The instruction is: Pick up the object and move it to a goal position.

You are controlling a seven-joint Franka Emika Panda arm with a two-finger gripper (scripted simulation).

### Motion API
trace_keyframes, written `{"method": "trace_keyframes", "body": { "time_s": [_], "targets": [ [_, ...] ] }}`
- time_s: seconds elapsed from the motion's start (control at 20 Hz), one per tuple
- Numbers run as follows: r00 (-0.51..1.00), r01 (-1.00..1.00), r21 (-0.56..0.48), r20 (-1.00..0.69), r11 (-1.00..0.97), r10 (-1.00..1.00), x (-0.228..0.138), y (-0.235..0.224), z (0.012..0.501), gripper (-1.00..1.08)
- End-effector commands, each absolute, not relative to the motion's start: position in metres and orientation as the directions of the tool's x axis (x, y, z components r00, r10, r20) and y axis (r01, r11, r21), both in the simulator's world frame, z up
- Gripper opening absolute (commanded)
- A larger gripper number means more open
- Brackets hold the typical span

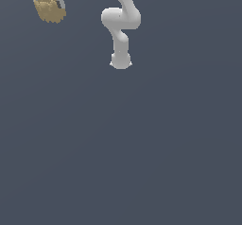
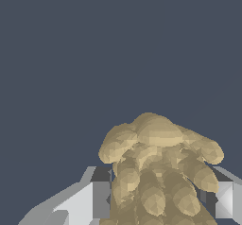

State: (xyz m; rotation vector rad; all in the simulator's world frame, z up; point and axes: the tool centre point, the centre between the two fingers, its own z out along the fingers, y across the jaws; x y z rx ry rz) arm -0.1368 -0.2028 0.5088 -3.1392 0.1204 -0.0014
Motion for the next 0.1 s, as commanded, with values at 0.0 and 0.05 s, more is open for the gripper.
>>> {"method": "trace_keyframes", "body": {
  "time_s": [0.0, 0.05],
  "targets": [
    [0.997, -0.076, 0.000, 0.000, -0.997, -0.076, -0.1370, -0.2039, 0.5106, -1.00],
    [0.997, -0.076, 0.000, 0.000, -0.997, -0.076, -0.1370, -0.2039, 0.5106, -1.00]
  ]
}}
